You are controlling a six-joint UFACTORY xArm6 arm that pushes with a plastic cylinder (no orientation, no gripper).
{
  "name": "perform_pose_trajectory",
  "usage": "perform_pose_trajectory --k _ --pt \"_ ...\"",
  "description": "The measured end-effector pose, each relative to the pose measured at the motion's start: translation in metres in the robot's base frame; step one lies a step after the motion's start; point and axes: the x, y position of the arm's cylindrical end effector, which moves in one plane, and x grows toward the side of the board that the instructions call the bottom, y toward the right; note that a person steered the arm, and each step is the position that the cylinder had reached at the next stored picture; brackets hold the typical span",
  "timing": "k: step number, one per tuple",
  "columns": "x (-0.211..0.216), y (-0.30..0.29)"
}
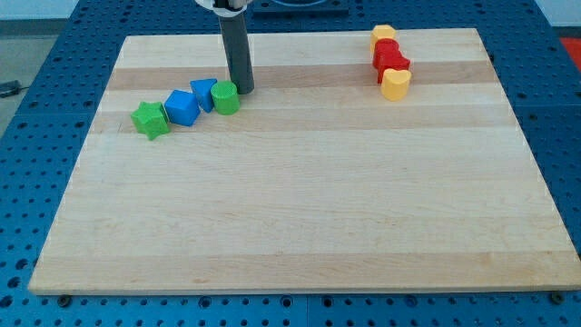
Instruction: Push the green circle into the blue triangle
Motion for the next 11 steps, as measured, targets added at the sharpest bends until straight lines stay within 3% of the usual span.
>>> perform_pose_trajectory --k 11 --pt "-0.003 -0.079"
